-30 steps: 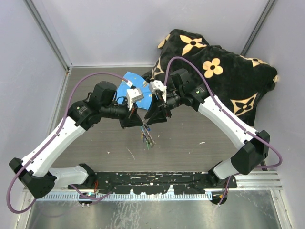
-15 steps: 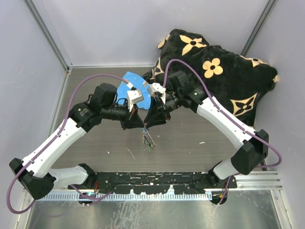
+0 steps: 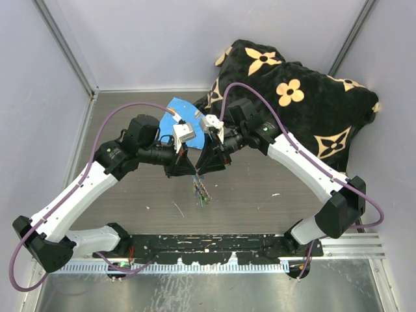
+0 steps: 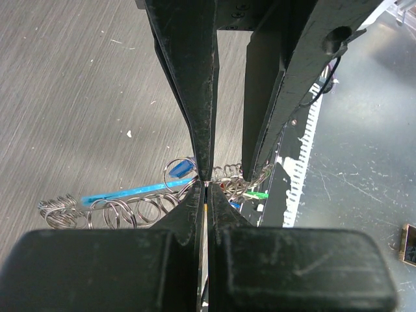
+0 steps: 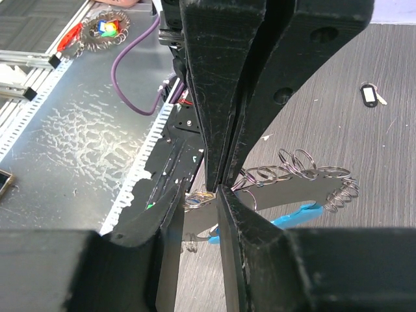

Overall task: Remove the keys from the keyring
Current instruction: Remove the key from the keyring.

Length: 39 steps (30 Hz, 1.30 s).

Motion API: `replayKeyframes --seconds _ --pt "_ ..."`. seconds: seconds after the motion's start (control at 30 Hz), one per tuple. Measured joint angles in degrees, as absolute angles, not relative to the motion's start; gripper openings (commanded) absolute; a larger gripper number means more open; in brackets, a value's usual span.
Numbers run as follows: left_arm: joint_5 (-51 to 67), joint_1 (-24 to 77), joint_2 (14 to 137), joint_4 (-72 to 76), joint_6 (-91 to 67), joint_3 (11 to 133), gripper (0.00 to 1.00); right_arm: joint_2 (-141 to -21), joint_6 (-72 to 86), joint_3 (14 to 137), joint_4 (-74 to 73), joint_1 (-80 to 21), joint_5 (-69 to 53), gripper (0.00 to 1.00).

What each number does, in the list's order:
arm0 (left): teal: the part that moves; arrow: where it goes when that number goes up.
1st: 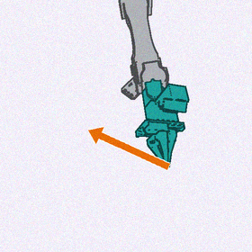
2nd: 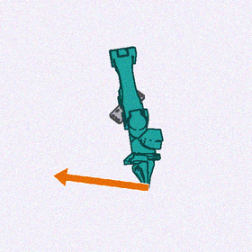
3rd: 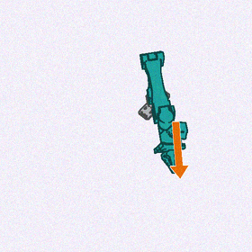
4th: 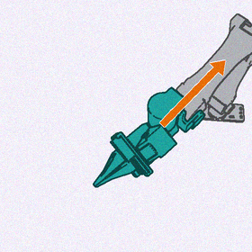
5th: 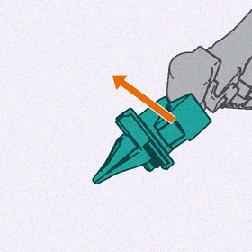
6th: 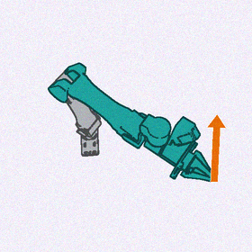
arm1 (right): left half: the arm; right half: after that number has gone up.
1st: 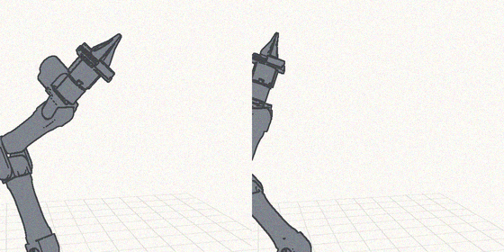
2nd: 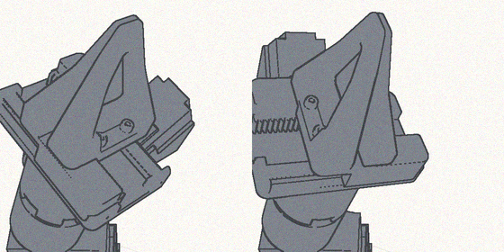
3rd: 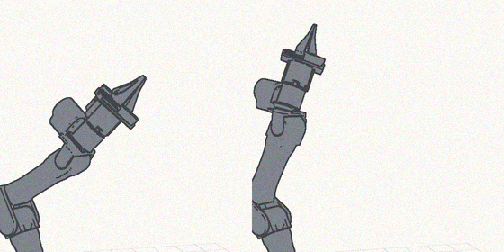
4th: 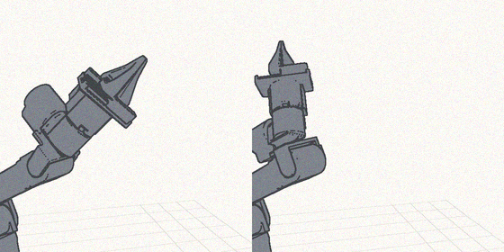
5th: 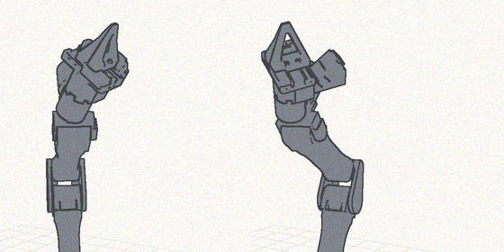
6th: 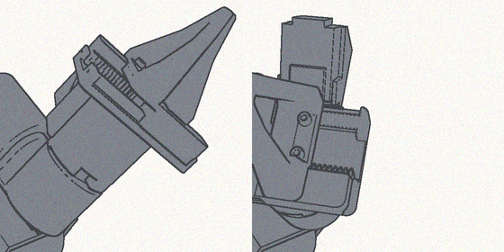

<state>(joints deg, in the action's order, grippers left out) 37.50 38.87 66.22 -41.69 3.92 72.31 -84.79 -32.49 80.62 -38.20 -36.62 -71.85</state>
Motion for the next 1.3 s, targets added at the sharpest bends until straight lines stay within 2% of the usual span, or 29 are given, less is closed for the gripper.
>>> replayKeyframes --seconds 0.47,0.6,0.77,0.87,1.0,1.17,1.3 --pt "38.79 38.83 65.71 -40.25 3.99 71.11 0.0 -84.79 -32.49 80.58 -38.37 -36.67 -68.12 0.48" --pt "39.42 38.87 64.93 -39.51 4.1 70.17 0.0 -84.79 -32.84 80.6 -39.05 -36.64 -67.33 0.47" --pt "39.64 38.87 64.75 -39.2 4.19 69.63 0.0 -84.79 -33.34 80.6 -39.4 -36.64 -68.03 0.37" --pt "39.86 38.87 64.75 -39.2 4.21 69.56 0.0 -84.79 -34.63 80.6 -40.73 -36.64 -69.08 0.37" --pt "40.07 38.87 64.75 -39.16 4.45 69.54 0.0 -84.79 -37.23 80.73 -43.13 -36.64 -70.26 0.38" --pt "40.38 38.87 64.75 -38.92 4.91 69.49 0.0 -84.79 -40.42 82.41 -46.78 -36.18 -70.59 0.46" --pt "40.8 38.87 64.75 -38.26 5.1 69.47 0.0 -84.62 -41.8 83.99 -48.51 -35.38 -70.57 0.44"
